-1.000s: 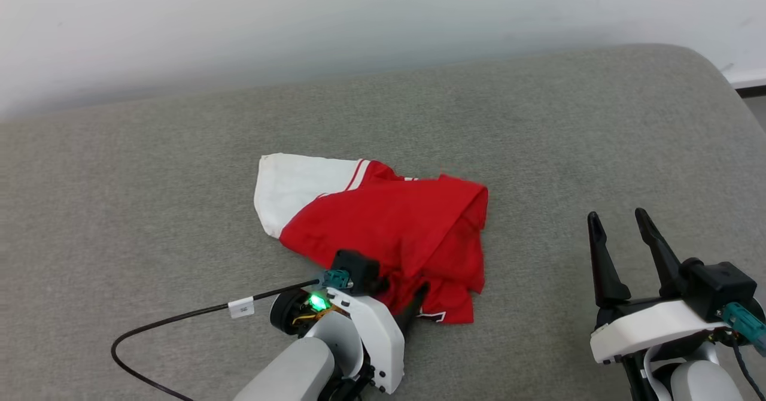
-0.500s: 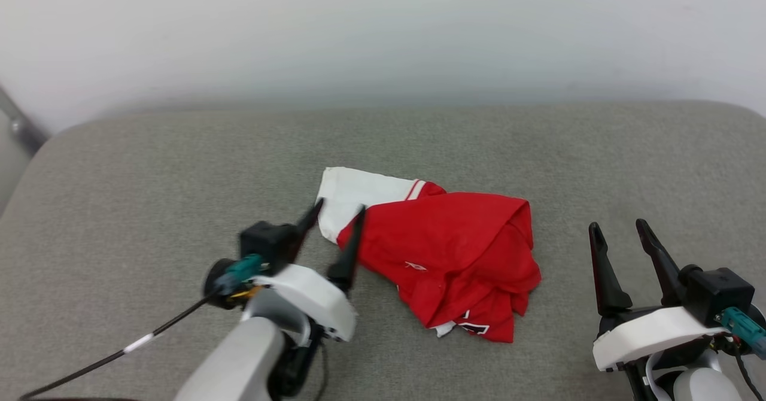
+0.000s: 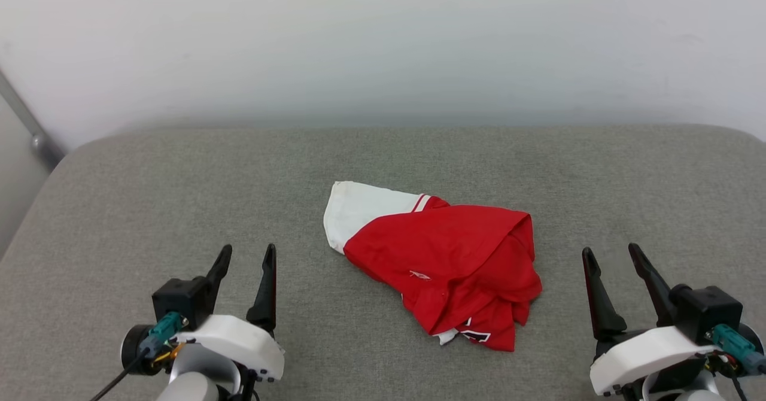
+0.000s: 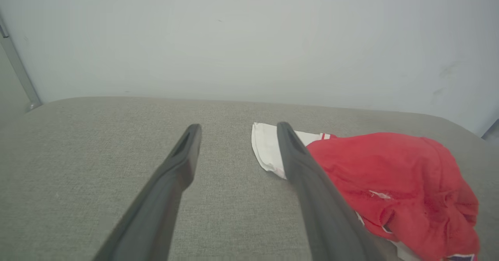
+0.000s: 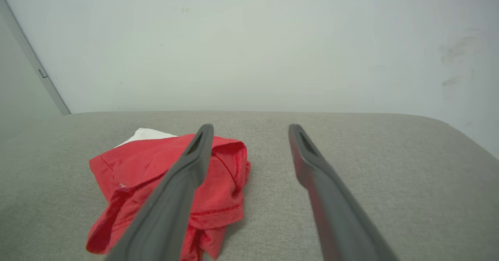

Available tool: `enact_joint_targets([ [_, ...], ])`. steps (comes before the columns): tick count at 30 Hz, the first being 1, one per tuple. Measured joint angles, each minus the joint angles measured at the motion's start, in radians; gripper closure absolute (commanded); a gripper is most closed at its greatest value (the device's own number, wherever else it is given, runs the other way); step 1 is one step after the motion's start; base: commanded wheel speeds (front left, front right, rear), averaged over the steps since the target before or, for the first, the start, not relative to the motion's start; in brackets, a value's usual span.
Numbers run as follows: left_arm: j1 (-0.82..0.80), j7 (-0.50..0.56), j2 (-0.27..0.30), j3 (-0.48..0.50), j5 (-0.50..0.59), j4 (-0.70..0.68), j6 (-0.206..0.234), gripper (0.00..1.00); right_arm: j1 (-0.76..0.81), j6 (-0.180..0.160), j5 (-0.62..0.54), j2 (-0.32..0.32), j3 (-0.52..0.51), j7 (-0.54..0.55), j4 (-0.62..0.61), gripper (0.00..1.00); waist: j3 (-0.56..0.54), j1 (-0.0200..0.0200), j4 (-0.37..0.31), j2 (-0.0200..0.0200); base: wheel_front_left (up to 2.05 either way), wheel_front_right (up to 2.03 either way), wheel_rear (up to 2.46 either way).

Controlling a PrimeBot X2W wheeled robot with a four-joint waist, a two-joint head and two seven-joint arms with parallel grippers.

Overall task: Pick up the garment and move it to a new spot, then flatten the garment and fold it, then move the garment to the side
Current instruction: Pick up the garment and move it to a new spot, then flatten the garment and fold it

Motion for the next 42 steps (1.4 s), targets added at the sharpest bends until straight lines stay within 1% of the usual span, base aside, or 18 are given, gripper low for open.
enact_joint_targets([
  [5,0.045,-0.004,0.008,-0.003,0.013,-0.029,0.025,0.00,0.030,0.000,0.001,0.000,0.007,0.014,-0.013,0.00,-0.016,0.0000,-0.018,0.0000,0.00,0.00,0.00],
  [12,0.050,-0.007,0.011,-0.001,0.026,-0.052,0.034,0.00,0.030,0.000,0.007,0.000,0.008,0.021,-0.019,0.00,-0.014,0.0000,-0.021,0.0000,0.00,0.00,0.00],
  [14,0.050,-0.007,0.013,0.001,0.026,-0.056,0.034,0.00,0.030,0.000,0.025,0.000,0.001,0.023,-0.018,0.00,-0.013,0.0001,-0.021,0.0000,0.00,0.00,0.00],
  [18,0.046,-0.007,0.017,0.008,0.025,-0.070,0.034,0.00,0.031,0.000,0.080,0.000,-0.032,0.067,0.001,0.00,-0.006,0.0000,-0.011,0.0000,0.00,0.00,0.00],
  [20,0.042,-0.007,0.017,0.014,0.026,-0.079,0.033,0.00,0.030,0.000,0.082,0.000,-0.052,0.107,0.011,0.00,-0.001,0.0001,0.000,0.0000,0.00,0.00,0.00],
  [23,0.035,-0.009,0.015,0.023,0.028,-0.094,0.033,0.00,0.016,0.000,0.111,0.000,-0.070,0.230,0.044,0.00,0.008,0.0001,0.023,0.0000,0.00,0.00,0.00],
  [25,0.034,-0.009,0.012,0.032,0.029,-0.104,0.033,0.00,-0.016,0.000,0.153,0.000,-0.073,0.322,0.056,0.00,0.017,0.0001,0.040,0.0000,0.00,0.00,0.00],
  [29,0.024,-0.009,0.003,0.054,0.037,-0.116,0.031,0.00,-0.094,0.000,0.178,-0.005,-0.033,0.518,0.060,0.00,0.045,0.0001,0.076,0.0000,0.00,0.00,0.00],
  [32,0.016,-0.010,-0.009,0.068,0.045,-0.121,0.024,0.00,-0.146,0.000,0.196,-0.016,0.009,0.632,0.061,0.00,0.068,0.0001,0.104,0.0000,0.00,0.00,0.00],
  [35,0.012,-0.010,-0.024,0.079,0.057,-0.123,0.013,0.00,-0.199,0.000,0.204,-0.021,0.046,0.705,0.071,0.00,0.094,0.0001,0.129,0.0000,0.00,0.00,0.00],
  [39,-0.006,-0.011,-0.044,0.096,0.075,-0.123,-0.006,0.00,-0.265,0.000,0.202,-0.026,0.071,0.750,0.119,0.00,0.124,0.0002,0.160,0.0000,0.00,0.00,0.00],
  [42,-0.008,-0.011,-0.059,0.111,0.091,-0.115,-0.020,0.00,-0.287,0.000,0.196,-0.029,0.076,0.758,0.170,0.00,0.137,0.0002,0.178,0.0000,0.00,0.00,0.00],
])
